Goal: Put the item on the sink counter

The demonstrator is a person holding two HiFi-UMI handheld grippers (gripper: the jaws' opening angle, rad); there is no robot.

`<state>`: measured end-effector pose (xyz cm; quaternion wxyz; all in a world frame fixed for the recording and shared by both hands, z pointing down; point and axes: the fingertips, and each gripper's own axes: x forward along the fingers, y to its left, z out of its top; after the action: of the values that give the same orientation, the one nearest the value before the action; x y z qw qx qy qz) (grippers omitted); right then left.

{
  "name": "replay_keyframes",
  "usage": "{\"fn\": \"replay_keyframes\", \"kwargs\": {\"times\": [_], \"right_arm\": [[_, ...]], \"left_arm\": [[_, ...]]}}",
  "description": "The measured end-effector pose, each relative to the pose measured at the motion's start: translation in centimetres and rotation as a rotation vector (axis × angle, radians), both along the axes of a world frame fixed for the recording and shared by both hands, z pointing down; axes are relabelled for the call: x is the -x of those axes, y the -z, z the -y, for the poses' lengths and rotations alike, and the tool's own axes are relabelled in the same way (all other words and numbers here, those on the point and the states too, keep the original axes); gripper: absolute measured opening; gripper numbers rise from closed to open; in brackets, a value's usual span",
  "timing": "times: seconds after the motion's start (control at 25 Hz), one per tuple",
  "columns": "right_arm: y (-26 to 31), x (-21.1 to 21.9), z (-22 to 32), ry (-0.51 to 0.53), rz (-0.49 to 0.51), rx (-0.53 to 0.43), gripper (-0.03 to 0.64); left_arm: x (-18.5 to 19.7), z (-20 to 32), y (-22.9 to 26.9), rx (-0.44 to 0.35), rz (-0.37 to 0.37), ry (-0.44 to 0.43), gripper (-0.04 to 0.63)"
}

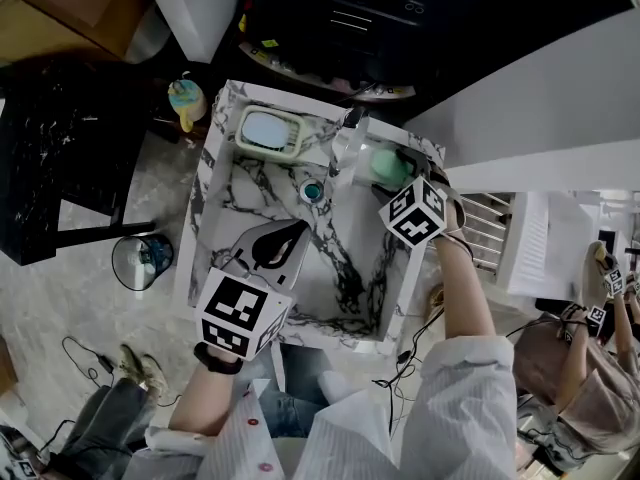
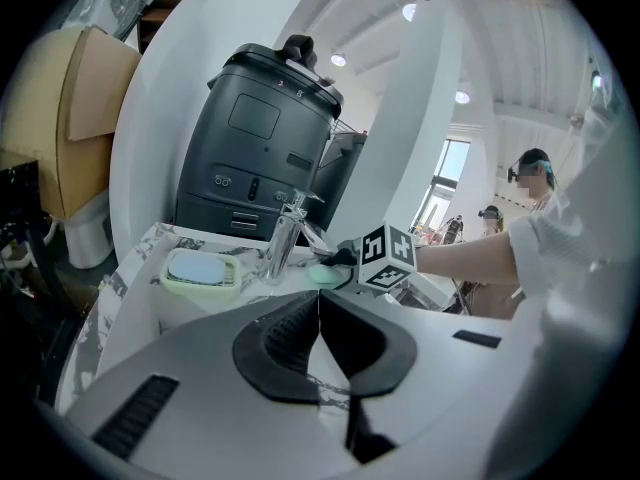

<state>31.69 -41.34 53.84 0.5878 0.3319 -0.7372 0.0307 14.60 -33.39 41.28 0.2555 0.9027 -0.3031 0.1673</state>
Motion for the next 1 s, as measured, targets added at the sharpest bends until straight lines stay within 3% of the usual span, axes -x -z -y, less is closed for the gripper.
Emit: {"fn": "replay_keyframes", "kwargs": {"times": [0.16, 0.6, 0.68, 1.0], "right_arm": [[-0.4, -0.2, 0.3, 0.024, -0.072, -0.022, 0.342], [-0.2, 0.3, -0.6, 0.034, -0.099, -0.057, 0.252], [-0.1, 0.4, -0.9, 0.024, -0.085, -0.054, 0.214], [1.1, 0.4, -1.3, -0.105, 0.051, -0.015, 0.165]], "left_arm": [[0.0, 0.1, 0.0, 0.0, 0.0, -0.001, 0.017], [-0.5, 0.1, 0.2, 0.003, -0.016, -0.006, 0.017], [-0.6, 0.1, 0.4, -0.001, -0.019, -0.006, 0.017], [-0.7, -0.3, 1.2, -0.012, -0.024, -0.006, 0.017]]}}
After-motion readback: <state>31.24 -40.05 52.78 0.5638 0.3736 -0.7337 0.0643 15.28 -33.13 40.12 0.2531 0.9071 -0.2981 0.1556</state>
